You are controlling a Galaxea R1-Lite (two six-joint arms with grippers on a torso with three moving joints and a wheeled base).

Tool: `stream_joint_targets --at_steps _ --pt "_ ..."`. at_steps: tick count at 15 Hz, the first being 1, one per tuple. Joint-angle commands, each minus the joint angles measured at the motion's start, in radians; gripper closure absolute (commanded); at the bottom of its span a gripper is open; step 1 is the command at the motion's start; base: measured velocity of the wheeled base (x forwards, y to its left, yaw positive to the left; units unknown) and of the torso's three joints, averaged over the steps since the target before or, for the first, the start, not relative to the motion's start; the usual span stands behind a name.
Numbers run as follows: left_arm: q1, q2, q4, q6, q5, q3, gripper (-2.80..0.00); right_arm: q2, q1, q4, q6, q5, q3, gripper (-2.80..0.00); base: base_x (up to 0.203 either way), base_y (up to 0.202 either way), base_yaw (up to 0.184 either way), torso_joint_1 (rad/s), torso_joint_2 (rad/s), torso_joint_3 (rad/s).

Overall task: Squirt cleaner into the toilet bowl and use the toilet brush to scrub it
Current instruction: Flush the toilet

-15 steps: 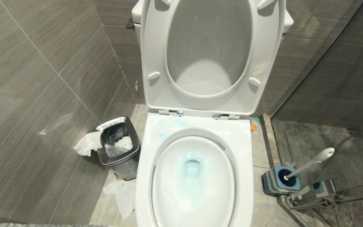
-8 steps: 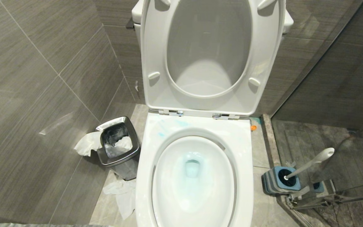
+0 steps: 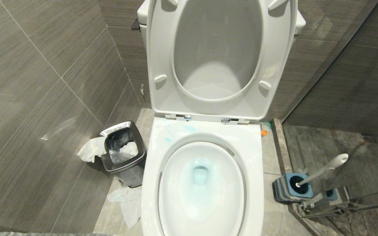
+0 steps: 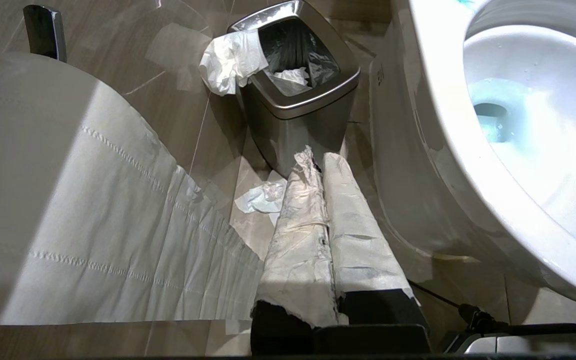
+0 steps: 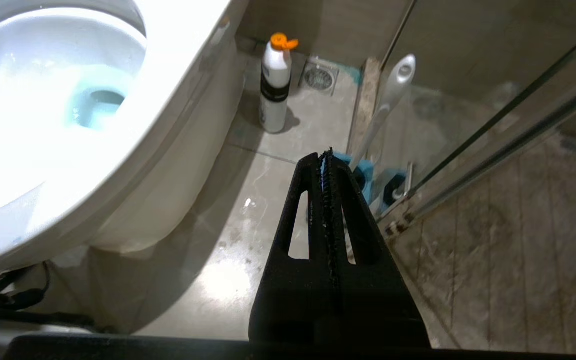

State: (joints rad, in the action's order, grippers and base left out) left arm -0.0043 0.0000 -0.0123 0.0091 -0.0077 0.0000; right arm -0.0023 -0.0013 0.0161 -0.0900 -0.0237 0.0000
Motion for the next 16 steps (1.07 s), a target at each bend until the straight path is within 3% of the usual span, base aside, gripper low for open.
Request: stream_joint_targets --at_steps 1,2,11,14,16 --pt "0.000 0.000 0.000 0.000 0.000 0.002 0.00 0.002 0.000 -0.024 0.064 0.003 -0.001 0.00 0.000 0.000 0.000 0.000 0.00 0.000" --pt "0.000 0.000 -0.001 0.000 0.000 0.002 0.00 0.002 0.000 -0.022 0.091 0.008 -0.002 0.00 0.000 0.000 0.000 0.000 0.00 0.000" --pt "0.000 0.000 0.000 0.011 -0.002 0.000 0.00 0.002 0.000 -0.022 0.095 0.011 -0.002 0.00 0.000 0.000 0.000 0.000 0.00 0.000" --pt "0.000 0.000 0.003 0.052 -0.015 -0.010 0.00 0.002 0.000 -0.022 0.095 0.011 -0.002 0.00 0.000 0.000 0.000 0.000 0.00 0.000" --pt "0.000 0.017 -0.022 0.046 -0.110 -0.116 0.00 0.002 0.001 -0.022 0.095 0.011 -0.002 0.00 0.000 0.000 0.000 0.000 0.00 0.000"
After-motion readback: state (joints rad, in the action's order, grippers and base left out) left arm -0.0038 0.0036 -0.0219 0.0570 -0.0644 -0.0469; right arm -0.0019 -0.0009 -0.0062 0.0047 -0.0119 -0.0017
